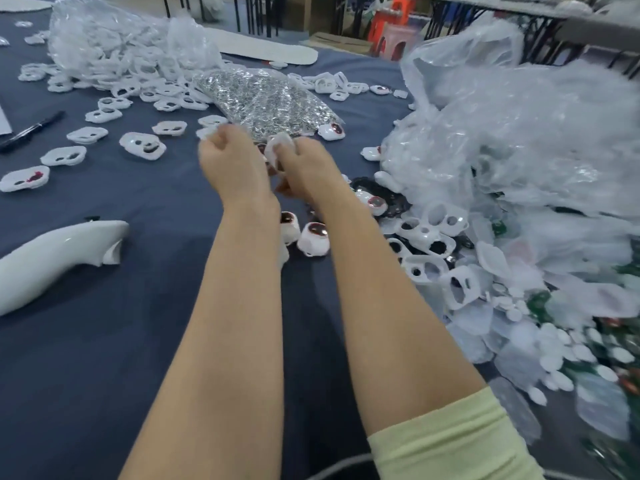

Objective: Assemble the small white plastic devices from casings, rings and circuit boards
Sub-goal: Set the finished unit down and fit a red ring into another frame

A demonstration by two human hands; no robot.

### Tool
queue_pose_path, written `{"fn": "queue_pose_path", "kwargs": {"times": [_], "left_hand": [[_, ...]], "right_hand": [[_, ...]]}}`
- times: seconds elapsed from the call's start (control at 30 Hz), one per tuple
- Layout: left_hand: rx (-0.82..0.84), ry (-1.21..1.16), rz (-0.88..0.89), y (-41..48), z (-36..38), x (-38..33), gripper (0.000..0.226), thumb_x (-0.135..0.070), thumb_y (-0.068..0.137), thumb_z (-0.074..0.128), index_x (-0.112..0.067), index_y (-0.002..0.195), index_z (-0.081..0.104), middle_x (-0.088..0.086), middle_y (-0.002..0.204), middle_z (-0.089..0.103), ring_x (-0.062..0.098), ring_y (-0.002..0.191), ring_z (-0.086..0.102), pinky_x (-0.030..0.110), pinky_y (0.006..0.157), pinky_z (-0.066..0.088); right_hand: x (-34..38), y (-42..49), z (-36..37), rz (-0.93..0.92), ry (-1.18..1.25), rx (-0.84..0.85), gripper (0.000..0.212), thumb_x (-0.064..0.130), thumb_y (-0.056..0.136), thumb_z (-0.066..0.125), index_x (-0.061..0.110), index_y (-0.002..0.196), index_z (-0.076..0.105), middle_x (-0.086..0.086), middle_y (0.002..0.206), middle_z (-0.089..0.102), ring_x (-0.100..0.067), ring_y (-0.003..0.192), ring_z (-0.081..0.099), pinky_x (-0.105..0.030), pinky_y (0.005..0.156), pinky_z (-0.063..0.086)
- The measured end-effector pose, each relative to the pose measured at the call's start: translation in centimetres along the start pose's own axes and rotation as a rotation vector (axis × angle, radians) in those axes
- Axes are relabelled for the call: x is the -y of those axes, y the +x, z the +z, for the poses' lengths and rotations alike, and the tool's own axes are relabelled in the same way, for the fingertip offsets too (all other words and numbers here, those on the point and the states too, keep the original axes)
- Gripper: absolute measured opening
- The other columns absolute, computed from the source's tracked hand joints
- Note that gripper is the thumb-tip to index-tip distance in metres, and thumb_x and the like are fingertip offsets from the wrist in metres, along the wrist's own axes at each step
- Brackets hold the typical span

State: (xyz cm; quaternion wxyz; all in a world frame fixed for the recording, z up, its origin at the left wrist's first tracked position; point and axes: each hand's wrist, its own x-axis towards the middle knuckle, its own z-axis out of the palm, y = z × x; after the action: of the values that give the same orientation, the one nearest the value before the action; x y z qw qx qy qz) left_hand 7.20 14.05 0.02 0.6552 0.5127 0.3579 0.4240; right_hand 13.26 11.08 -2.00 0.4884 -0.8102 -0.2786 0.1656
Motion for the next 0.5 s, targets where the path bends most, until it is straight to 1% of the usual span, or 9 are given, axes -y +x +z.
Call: {"fn": "queue_pose_path", "kwargs": {"times": [0.07,0.1,0.13,0.2,0.23,0.3,0.37,0.4,0.5], "left_hand": [[0.162,0.084,-0.044,-1.9,1.8,0.9,0.019,-0.007,0.097,0.041,-0.003,0.093,0.06,-0.001,0.074,0.046,0.018,0.072,0.047,0.016,0.057,0.04],[0.28,0.102,-0.065,-3.1,2.9,1.5,0.019,-0.007,0.096,0.044,-0.003,0.098,0.063,0.0,0.077,0.052,0.015,0.068,0.05,0.014,0.053,0.041],[0.409,0.12,-0.114,-4.8,4.0,1.7,0.018,-0.01,0.096,0.047,-0.007,0.094,0.065,0.002,0.08,0.057,0.013,0.067,0.052,0.015,0.056,0.044],[0.563,0.096,-0.204,-8.3,6.0,1.9,0.026,-0.024,0.098,0.05,-0.013,0.079,0.064,0.003,0.071,0.06,0.016,0.065,0.056,0.022,0.061,0.047],[0.608,0.103,-0.223,-9.8,6.8,2.0,0.031,-0.029,0.098,0.049,-0.014,0.074,0.062,0.001,0.063,0.06,0.015,0.059,0.057,0.021,0.057,0.047],[0.676,0.166,-0.209,-12.8,8.2,2.7,0.032,-0.027,0.097,0.049,-0.013,0.071,0.061,0.001,0.056,0.059,0.014,0.05,0.053,0.019,0.047,0.041],[0.741,0.174,-0.227,-15.6,9.4,3.8,0.026,-0.02,0.097,0.05,-0.011,0.073,0.058,0.009,0.07,0.059,0.019,0.059,0.053,0.024,0.055,0.044],[0.751,0.165,-0.252,-16.9,9.7,4.4,0.023,-0.015,0.097,0.049,-0.01,0.075,0.055,0.013,0.077,0.058,0.021,0.064,0.053,0.028,0.058,0.047],[0.723,0.043,-0.396,-20.3,10.2,5.4,0.013,-0.002,0.097,0.043,-0.006,0.09,0.053,0.013,0.086,0.06,0.019,0.065,0.063,0.026,0.058,0.057]], "right_hand": [[-0.8,-2.3,-4.2,-0.059,0.035,-0.118,0.026,0.021,0.102,0.036,0.006,0.088,0.052,-0.013,0.086,0.056,-0.036,0.087,0.061,-0.044,0.081,0.052],[-1.5,-3.1,-5.7,-0.094,0.016,-0.201,0.026,0.02,0.102,0.037,0.008,0.084,0.051,-0.012,0.085,0.054,-0.036,0.086,0.058,-0.043,0.081,0.048],[-2.3,-4.9,-8.2,-0.132,-0.073,-0.275,0.026,0.021,0.101,0.038,0.01,0.081,0.05,-0.01,0.082,0.052,-0.03,0.082,0.053,-0.037,0.076,0.043],[-3.8,-7.1,-10.6,-0.151,-0.265,-0.354,0.021,0.021,0.099,0.043,0.012,0.085,0.056,-0.011,0.087,0.054,-0.021,0.082,0.045,-0.026,0.069,0.033],[-4.6,-8.4,-11.9,-0.141,-0.359,-0.351,0.016,0.017,0.096,0.046,0.011,0.095,0.061,-0.009,0.098,0.056,-0.018,0.085,0.045,-0.024,0.07,0.032],[-6.3,-11.3,-14.7,-0.1,-0.483,-0.312,0.025,0.007,0.089,0.051,0.006,0.113,0.059,-0.003,0.119,0.051,-0.016,0.092,0.048,-0.019,0.072,0.036],[-7.3,-14.9,-17.3,-0.077,-0.455,-0.28,0.027,0.003,0.087,0.053,0.004,0.114,0.06,-0.012,0.123,0.053,-0.02,0.097,0.051,-0.01,0.072,0.039],[-7.8,-16.5,-18.4,-0.065,-0.417,-0.268,0.029,0.005,0.088,0.054,0.006,0.116,0.06,-0.016,0.123,0.055,-0.022,0.102,0.052,-0.01,0.076,0.041],[-9.1,-21.1,-21.3,0.063,-0.289,-0.318,0.044,0.014,0.091,0.056,0.016,0.134,0.05,-0.006,0.127,0.055,-0.022,0.11,0.056,-0.031,0.095,0.046]]}}
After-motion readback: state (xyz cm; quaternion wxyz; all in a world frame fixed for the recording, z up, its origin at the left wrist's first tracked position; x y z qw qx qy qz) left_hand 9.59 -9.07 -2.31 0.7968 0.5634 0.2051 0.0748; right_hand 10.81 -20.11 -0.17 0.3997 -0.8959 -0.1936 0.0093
